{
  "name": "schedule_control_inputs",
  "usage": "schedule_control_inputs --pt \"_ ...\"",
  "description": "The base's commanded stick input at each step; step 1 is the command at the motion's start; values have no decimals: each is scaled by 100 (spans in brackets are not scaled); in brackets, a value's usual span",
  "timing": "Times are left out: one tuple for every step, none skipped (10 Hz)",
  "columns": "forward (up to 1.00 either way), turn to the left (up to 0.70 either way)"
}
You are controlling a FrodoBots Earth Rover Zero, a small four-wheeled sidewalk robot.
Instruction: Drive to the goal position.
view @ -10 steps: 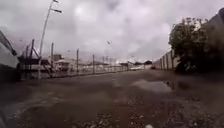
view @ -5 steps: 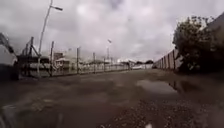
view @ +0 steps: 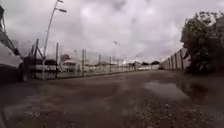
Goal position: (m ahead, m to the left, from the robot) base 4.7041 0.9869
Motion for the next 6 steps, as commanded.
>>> schedule_control_inputs --pt "60 0" --pt "60 0" --pt "60 0" --pt "60 0" --pt "60 0" --pt "60 0"
